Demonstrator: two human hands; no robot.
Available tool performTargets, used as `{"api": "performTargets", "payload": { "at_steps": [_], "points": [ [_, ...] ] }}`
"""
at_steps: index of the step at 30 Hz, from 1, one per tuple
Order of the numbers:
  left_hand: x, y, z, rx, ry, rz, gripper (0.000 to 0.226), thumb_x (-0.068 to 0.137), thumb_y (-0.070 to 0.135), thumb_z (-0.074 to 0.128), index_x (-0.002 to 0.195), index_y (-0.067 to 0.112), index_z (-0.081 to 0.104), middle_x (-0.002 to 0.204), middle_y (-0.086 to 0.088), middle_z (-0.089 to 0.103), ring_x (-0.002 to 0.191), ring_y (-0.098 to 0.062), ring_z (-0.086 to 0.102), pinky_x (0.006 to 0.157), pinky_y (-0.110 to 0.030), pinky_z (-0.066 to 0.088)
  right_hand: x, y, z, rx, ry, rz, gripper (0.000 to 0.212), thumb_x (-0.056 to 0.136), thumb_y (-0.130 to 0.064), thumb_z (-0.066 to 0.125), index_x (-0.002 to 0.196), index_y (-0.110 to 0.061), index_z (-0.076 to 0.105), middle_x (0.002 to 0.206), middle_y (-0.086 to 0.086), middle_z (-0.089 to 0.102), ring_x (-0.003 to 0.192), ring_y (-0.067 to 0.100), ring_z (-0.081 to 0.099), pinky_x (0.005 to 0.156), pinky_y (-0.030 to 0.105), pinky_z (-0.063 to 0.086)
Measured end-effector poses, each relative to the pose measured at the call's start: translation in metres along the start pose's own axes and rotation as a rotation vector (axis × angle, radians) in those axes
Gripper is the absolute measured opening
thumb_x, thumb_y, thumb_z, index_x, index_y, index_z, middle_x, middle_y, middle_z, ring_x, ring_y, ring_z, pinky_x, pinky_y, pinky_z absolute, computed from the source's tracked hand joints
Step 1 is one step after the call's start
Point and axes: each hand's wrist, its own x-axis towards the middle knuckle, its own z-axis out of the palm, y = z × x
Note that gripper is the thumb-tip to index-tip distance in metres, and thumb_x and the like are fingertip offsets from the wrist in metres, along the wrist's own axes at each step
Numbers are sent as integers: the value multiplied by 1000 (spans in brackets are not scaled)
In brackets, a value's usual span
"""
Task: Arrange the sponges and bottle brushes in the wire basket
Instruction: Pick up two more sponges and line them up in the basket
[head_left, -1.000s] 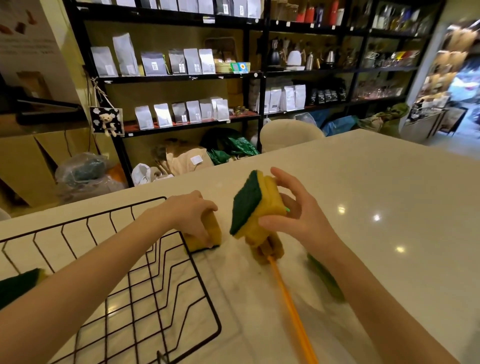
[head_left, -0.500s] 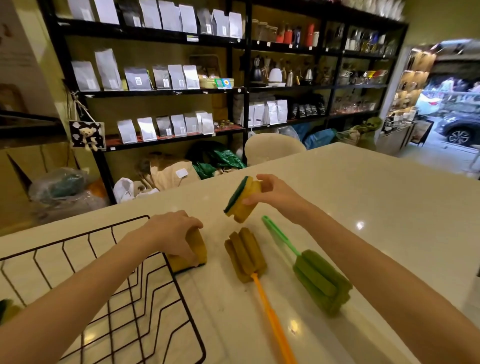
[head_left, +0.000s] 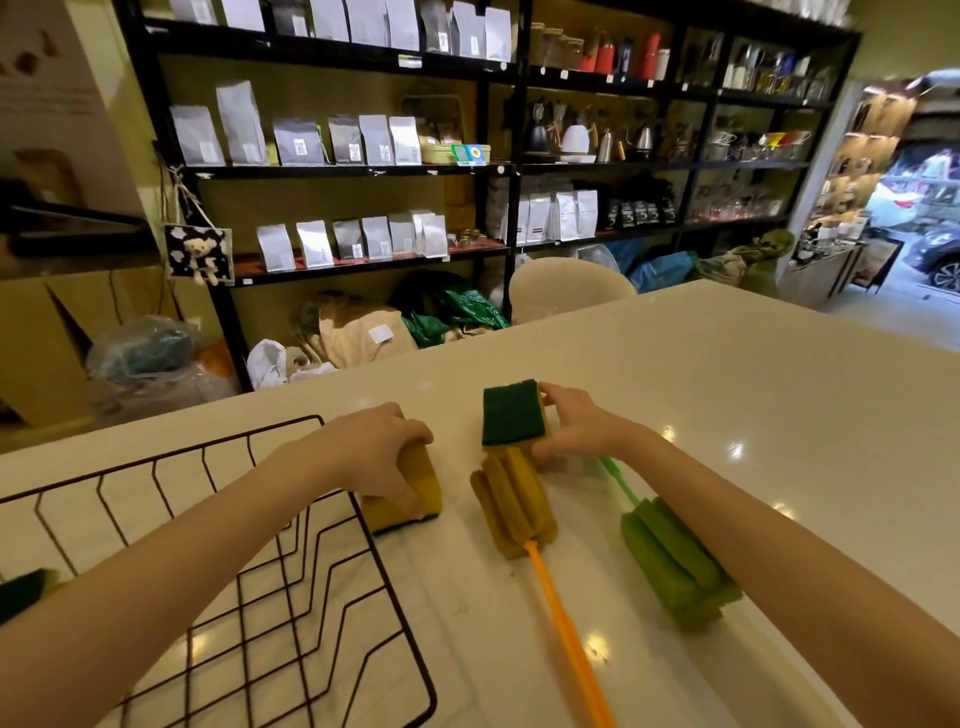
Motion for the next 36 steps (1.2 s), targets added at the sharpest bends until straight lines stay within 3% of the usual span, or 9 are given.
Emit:
{"api": "performTargets", "payload": {
  "at_steps": [4, 10, 15, 18, 23, 25, 28, 32, 36],
  "points": [
    [1, 1, -12, -47, 1, 7, 78, 65, 44, 75, 127, 26, 31, 127, -4, 33, 103, -22, 41, 79, -32, 46, 6, 8, -2, -196, -54, 104, 93, 63, -36, 76, 138, -14, 27, 141, 12, 33, 132, 29, 26, 105, 41, 29],
    [21, 4, -37, -224, 152, 78, 78, 64, 32, 79, 125, 21, 32, 110, 4, 26, 102, -18, 36, 76, -27, 40, 4, 4, -12, 41, -79, 41, 106, 65, -35, 77, 144, -24, 7, 156, 2, 11, 141, 24, 14, 113, 41, 19],
    [50, 4, -32, -640, 260, 36, 73, 56, 30, 78, 115, 23, 35, 127, -8, 35, 121, -26, 38, 97, -41, 46, 9, 2, -7, 78, -74, -26, 89, 70, -31, 74, 141, -22, 21, 151, 4, 27, 136, 21, 28, 109, 40, 28],
    [65, 7, -19, -835, 249, -27, 62, 66, 21, 77, 110, 20, 34, 129, -12, 34, 121, -25, 38, 93, -37, 45, 10, 5, -6, 80, -62, -33, 89, 68, -32, 76, 139, -22, 24, 148, 3, 32, 134, 20, 31, 108, 38, 30],
    [80, 5, -12, -1070, 224, -65, 38, 70, 21, 76, 93, 21, 46, 108, -7, 51, 99, -17, 50, 82, -28, 46, 10, 8, -8, 125, -88, -41, 89, 66, -32, 77, 139, -21, 26, 147, 0, 32, 134, 18, 31, 107, 35, 30],
    [79, 0, -14, -1026, 98, -53, 33, 73, 22, 73, 94, 22, 48, 105, -1, 52, 98, -14, 51, 87, -27, 45, 10, 7, -9, 126, -99, -41, 90, 66, -32, 77, 139, -20, 26, 148, 1, 32, 135, 18, 30, 108, 36, 30],
    [76, -16, -13, -881, -23, -48, 41, 73, 22, 73, 107, 9, 55, 124, -6, 55, 117, -22, 48, 106, -35, 37, 11, 6, -10, 105, -96, -53, 90, 66, -32, 77, 139, -20, 26, 148, 1, 31, 135, 19, 30, 108, 37, 30],
    [74, -30, -7, -599, -45, -92, 30, 69, 24, 76, 88, 21, 54, 125, -3, 51, 119, -21, 42, 103, -35, 32, 12, 6, -10, 102, -106, -52, 89, 67, -31, 77, 138, -21, 26, 147, 2, 32, 134, 19, 31, 108, 39, 31],
    [72, -24, -6, -363, -138, -166, 56, 71, 33, 74, 117, 13, 50, 123, -3, 48, 107, -18, 43, 95, -31, 37, 13, 6, -10, 105, -109, -45, 88, 67, -31, 77, 138, -21, 26, 147, 2, 33, 135, 20, 30, 108, 40, 32]
  ]
}}
